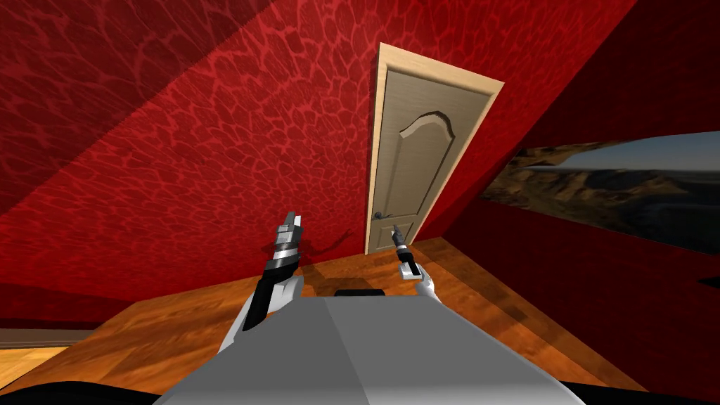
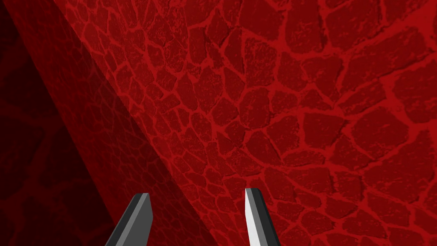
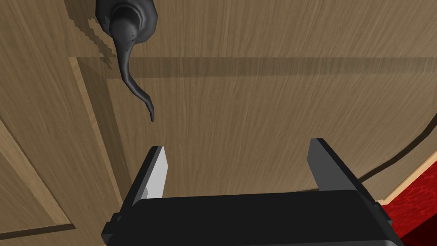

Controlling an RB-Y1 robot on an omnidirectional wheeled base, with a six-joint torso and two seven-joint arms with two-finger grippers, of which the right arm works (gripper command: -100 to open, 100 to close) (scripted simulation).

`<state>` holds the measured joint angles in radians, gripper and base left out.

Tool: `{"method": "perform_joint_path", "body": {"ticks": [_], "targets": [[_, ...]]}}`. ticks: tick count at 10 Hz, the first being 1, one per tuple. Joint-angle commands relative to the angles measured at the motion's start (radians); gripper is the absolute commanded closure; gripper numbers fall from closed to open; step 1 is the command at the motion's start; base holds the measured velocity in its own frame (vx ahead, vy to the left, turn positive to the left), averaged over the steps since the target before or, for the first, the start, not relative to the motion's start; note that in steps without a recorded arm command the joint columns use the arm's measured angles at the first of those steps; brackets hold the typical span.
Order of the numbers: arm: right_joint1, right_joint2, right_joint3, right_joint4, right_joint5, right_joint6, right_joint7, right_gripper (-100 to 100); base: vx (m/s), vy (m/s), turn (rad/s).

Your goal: Pull the door open

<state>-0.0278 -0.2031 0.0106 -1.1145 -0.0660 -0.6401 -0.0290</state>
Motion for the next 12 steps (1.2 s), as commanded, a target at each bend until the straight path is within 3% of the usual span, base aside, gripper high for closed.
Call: {"method": "perform_joint_path", "body": {"ticks": [1,3,4,7,8,12], "targets": [[-0.012,-0.006,0.000,0.039,-0.003,-0.003,-0.005,-100,0.024,-0.075,0.065],[-0.047,-0.018,0.001,0.115,-0.012,-0.009,-0.016,-100,0.020,-0.068,0.165],[-0.047,-0.018,0.001,0.122,-0.012,-0.009,-0.016,-100,0.014,-0.061,0.067],[-0.095,-0.035,0.002,0.226,-0.023,-0.018,-0.030,-100,0.017,-0.071,0.176],[-0.095,-0.035,0.002,0.233,-0.023,-0.018,-0.030,-100,0.016,-0.068,0.054],[-0.146,-0.052,0.003,0.350,-0.035,-0.028,-0.045,-100,0.010,-0.063,0.158]]}}
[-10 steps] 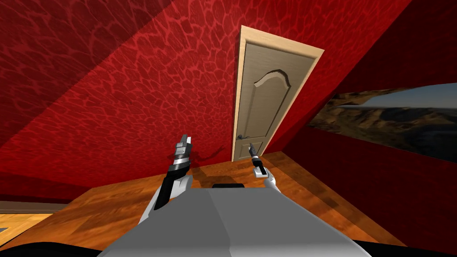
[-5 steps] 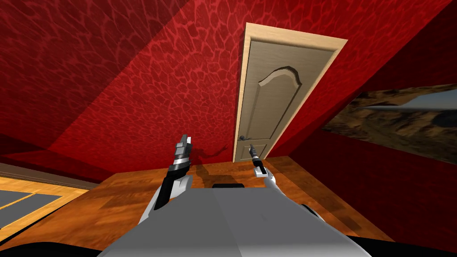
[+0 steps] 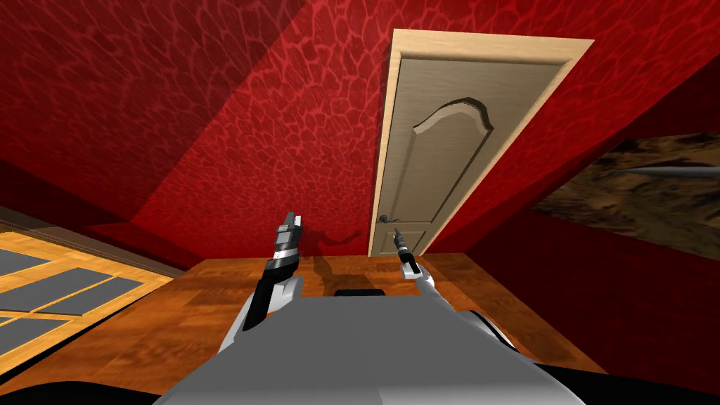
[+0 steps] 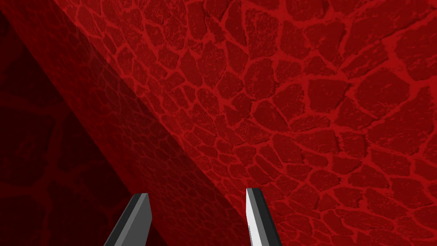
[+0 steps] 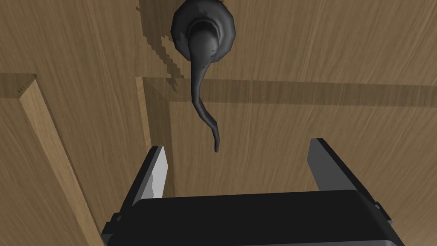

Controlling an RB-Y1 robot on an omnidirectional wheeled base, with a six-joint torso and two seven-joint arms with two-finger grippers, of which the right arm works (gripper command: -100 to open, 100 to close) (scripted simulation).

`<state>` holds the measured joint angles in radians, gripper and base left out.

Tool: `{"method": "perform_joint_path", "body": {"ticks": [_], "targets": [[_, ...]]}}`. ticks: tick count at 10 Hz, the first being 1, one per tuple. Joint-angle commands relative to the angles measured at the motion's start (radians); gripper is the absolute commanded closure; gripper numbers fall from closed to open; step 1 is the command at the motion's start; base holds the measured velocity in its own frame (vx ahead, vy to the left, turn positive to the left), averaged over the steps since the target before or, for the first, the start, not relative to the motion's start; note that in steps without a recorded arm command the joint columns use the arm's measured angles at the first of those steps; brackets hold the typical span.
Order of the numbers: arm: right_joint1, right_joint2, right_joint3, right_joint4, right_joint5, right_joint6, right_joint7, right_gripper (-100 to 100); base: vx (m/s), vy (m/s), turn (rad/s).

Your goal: Pull the door open

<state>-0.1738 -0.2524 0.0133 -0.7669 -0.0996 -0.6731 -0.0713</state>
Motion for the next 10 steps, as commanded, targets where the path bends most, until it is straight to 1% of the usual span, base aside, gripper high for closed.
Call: {"method": "perform_joint_path", "body": {"ticks": [1,3,4,5,6,8,10], "targets": [[-0.017,-0.008,0.001,0.042,-0.006,0.002,-0.007,-100,0.008,-0.084,0.219],[-0.033,-0.014,0.001,0.080,-0.010,-0.001,-0.012,-100,0.001,-0.070,0.129],[-0.030,-0.013,0.001,0.072,-0.008,-0.003,-0.011,-100,0.001,-0.026,0.022],[-0.013,-0.034,-0.007,0.077,-0.017,-0.015,-0.026,-100,0.109,0.031,0.153],[-0.007,-0.041,-0.010,0.078,-0.020,-0.020,-0.032,-100,0.189,0.069,0.134],[0.024,-0.078,-0.025,0.083,-0.036,-0.041,-0.058,-100,0.202,0.061,0.157],[0.041,-0.098,-0.033,0.085,-0.044,-0.053,-0.072,-100,0.161,0.047,0.109]]}}
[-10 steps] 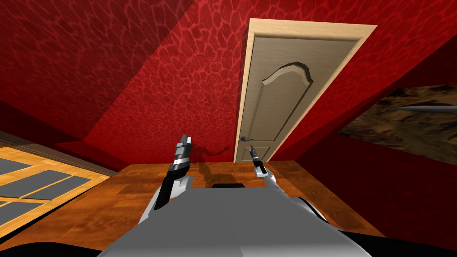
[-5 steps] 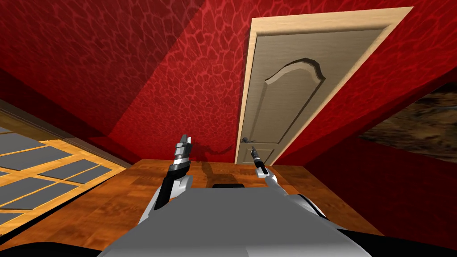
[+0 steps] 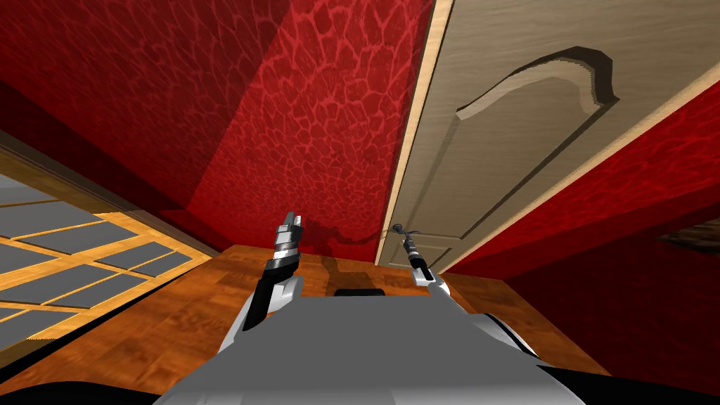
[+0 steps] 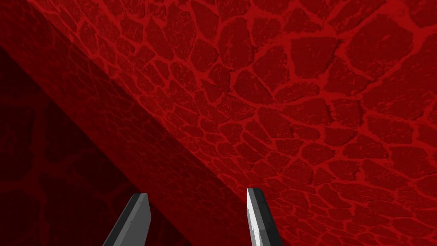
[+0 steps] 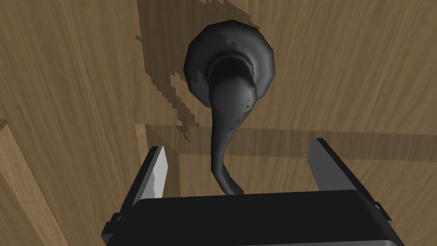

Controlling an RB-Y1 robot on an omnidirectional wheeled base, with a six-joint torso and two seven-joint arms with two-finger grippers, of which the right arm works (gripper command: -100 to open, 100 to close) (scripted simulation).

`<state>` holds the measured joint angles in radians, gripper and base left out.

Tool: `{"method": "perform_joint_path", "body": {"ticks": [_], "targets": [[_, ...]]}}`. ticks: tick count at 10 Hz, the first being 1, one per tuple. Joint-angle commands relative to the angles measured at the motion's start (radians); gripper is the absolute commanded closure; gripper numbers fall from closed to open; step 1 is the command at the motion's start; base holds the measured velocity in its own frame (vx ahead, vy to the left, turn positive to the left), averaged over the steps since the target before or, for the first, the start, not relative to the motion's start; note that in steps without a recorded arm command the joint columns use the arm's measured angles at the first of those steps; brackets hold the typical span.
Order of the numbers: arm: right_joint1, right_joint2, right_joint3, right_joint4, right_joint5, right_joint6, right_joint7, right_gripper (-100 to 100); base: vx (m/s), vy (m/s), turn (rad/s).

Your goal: Pull the door open

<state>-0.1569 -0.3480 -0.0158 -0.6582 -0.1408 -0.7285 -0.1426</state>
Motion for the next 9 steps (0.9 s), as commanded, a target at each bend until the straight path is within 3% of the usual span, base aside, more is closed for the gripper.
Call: {"method": "perform_joint_path", "body": {"ticks": [1,4,6,7,9], "targets": [[0.033,-0.012,-0.008,-0.022,-0.007,-0.003,-0.008,-100,0.105,0.018,0.085],[0.066,-0.052,-0.024,-0.016,-0.024,-0.027,-0.036,-100,0.124,0.006,0.134],[0.057,-0.053,-0.022,-0.003,-0.023,-0.034,-0.039,-100,0.089,-0.001,0.015],[0.057,-0.053,-0.022,-0.003,-0.023,-0.034,-0.039,100,0.000,0.000,0.000],[0.057,-0.053,-0.022,-0.003,-0.023,-0.034,-0.039,100,-0.013,-0.004,0.001]]}}
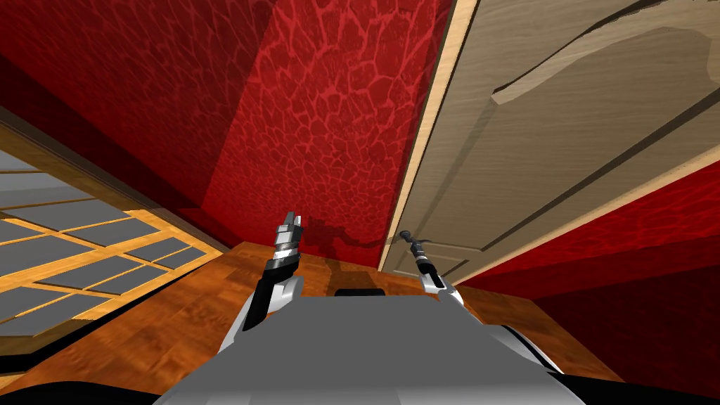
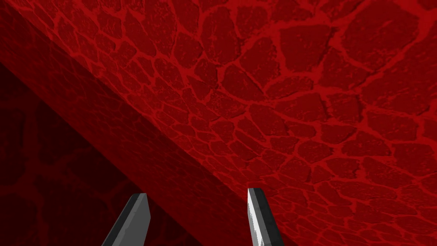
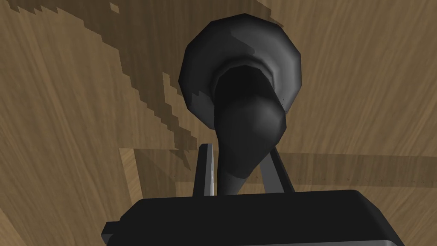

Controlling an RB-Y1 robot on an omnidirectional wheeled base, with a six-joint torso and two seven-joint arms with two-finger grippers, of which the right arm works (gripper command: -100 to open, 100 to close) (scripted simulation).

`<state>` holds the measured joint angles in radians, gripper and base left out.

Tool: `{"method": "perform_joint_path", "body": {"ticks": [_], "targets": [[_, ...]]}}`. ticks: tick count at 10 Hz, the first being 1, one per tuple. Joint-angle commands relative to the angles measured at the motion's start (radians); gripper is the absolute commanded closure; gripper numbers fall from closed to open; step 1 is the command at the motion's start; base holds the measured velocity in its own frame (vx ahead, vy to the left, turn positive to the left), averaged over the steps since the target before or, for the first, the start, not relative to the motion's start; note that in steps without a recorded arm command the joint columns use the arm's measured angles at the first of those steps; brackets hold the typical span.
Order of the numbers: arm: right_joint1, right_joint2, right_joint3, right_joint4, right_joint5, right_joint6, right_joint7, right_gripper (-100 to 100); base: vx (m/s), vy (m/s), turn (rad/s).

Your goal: Pull the door open

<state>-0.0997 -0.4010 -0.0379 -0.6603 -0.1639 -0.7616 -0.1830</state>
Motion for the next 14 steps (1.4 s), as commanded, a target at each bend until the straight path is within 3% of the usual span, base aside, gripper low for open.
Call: {"method": "perform_joint_path", "body": {"ticks": [1,3,10,12,13,14], "targets": [[0.000,0.000,0.000,0.000,0.001,-0.001,0.001,100,-0.008,-0.002,0.005],[0.000,0.000,0.000,0.000,0.001,-0.001,0.001,100,0.000,0.000,0.000],[0.041,-0.068,0.091,-0.017,0.035,-0.056,-0.100,100,-0.200,-0.067,0.113],[0.048,-0.082,0.108,-0.020,0.041,-0.067,-0.119,100,-0.185,-0.073,0.087],[0.046,-0.073,0.106,-0.013,0.040,-0.063,-0.113,100,-0.080,-0.024,0.024],[0.063,-0.086,0.121,-0.018,0.045,-0.084,-0.131,100,-0.144,-0.042,0.120]]}}
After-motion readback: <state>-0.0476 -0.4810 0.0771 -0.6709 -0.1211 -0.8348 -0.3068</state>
